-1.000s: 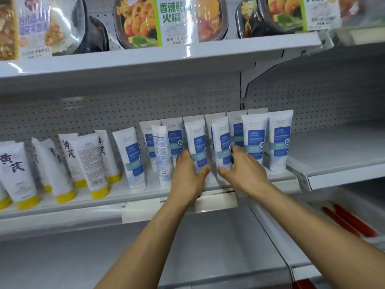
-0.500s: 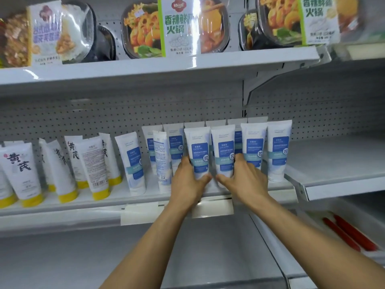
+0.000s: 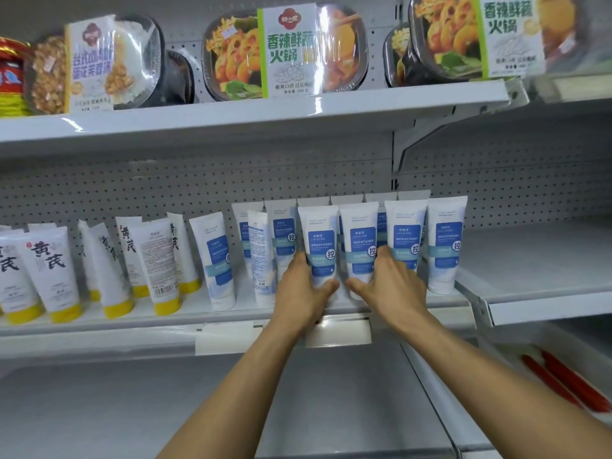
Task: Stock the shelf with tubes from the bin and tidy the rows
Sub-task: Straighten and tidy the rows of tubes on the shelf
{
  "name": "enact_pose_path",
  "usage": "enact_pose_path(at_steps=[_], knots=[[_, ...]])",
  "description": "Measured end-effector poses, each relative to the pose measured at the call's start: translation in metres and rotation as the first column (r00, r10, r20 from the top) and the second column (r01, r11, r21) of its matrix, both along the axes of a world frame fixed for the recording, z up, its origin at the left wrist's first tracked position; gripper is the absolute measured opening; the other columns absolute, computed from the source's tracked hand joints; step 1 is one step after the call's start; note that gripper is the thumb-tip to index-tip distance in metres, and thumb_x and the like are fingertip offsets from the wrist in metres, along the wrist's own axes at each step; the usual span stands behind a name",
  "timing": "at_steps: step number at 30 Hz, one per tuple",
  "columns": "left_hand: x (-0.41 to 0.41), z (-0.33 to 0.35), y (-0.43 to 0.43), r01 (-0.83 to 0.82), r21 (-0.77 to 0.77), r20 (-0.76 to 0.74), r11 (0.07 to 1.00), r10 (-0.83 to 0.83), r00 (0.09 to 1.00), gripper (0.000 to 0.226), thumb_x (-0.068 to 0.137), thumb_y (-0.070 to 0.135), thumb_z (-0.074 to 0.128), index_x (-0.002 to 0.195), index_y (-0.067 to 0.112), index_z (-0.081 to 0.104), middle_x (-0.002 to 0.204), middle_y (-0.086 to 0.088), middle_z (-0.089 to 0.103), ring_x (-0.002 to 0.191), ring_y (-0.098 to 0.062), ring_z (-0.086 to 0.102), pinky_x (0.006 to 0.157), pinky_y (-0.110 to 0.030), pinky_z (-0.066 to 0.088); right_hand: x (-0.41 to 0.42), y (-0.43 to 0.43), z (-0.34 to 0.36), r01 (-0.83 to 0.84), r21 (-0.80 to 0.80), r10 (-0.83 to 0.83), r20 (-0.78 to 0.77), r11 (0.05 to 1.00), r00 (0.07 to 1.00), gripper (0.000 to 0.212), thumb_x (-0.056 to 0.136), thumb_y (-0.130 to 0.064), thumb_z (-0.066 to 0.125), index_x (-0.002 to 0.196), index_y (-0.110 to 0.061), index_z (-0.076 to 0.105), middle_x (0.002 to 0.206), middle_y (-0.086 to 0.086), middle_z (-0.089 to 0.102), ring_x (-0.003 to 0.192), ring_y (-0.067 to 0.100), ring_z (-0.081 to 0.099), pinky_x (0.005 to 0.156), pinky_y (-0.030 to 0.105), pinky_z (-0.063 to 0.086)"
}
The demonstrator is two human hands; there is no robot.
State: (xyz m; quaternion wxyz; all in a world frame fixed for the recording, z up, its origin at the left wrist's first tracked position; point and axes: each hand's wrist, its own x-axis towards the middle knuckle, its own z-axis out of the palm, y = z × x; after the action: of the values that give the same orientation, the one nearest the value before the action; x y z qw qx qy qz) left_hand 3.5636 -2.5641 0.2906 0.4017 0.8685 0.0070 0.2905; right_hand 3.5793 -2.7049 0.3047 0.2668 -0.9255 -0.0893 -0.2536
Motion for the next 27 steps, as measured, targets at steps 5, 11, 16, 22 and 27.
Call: enact_pose_path(at_steps=[5,11,16,22,27], knots=[[-0.001,0.000,-0.001,0.008,0.002,0.011,1.000,-0.008,1.000,0.059,0.083,0.023,0.074,0.133,0.020,0.043,0.132,0.003,0.058,0.119,-0.017,0.057,0.104,-0.038,0.046,0.000,0.000,0.000,0.008,-0.008,-0.008,-0.001,1.000,1.000,0.056,0.081,-0.047,0.068,0.116,-0.012,0.042,0.115,0.009,0.064,0.106,0.031,0.062,0.077,0.036,0.047],[-0.001,0.001,-0.001,-0.001,0.015,0.007,1.000,0.000,1.000,0.059,0.082,0.024,0.074,0.132,0.019,0.043,0.132,0.001,0.058,0.118,-0.017,0.057,0.103,-0.036,0.046,-0.001,-0.001,0.000,-0.024,-0.001,0.024,-0.021,1.000,0.999,0.056,0.081,-0.046,0.070,0.115,-0.012,0.041,0.116,0.009,0.063,0.106,0.031,0.061,0.078,0.038,0.048],[-0.009,0.000,0.000,0.006,0.068,-0.003,0.998,-0.005,1.000,0.061,0.083,0.030,0.073,0.134,0.020,0.042,0.132,0.002,0.058,0.118,-0.016,0.057,0.101,-0.033,0.046,-0.004,-0.009,-0.005,-0.069,0.020,0.070,-0.020,0.997,0.997,0.054,0.085,-0.038,0.067,0.120,-0.013,0.036,0.117,0.009,0.063,0.106,0.034,0.061,0.082,0.042,0.051],[-0.046,-0.007,0.001,-0.107,0.171,0.137,0.979,0.084,0.987,0.051,0.087,0.028,0.067,0.132,0.018,0.045,0.121,0.002,0.055,0.106,-0.011,0.054,0.087,-0.021,0.042,-0.022,-0.015,-0.018,-0.133,0.032,0.125,0.181,0.991,0.976,0.038,0.091,-0.032,0.055,0.116,-0.019,0.029,0.120,0.003,0.052,0.090,0.029,0.061,0.072,0.038,0.050],[-0.071,-0.021,0.031,-0.276,0.022,0.305,0.961,0.256,0.917,0.030,0.085,0.021,0.070,0.107,0.020,0.050,0.102,0.005,0.050,0.088,-0.009,0.050,0.075,-0.021,0.045,-0.037,0.008,-0.018,-0.327,0.006,0.321,0.178,0.945,0.930,0.020,0.093,-0.030,0.051,0.112,-0.024,0.047,0.108,-0.007,0.058,0.085,0.013,0.054,0.072,0.030,0.042]])
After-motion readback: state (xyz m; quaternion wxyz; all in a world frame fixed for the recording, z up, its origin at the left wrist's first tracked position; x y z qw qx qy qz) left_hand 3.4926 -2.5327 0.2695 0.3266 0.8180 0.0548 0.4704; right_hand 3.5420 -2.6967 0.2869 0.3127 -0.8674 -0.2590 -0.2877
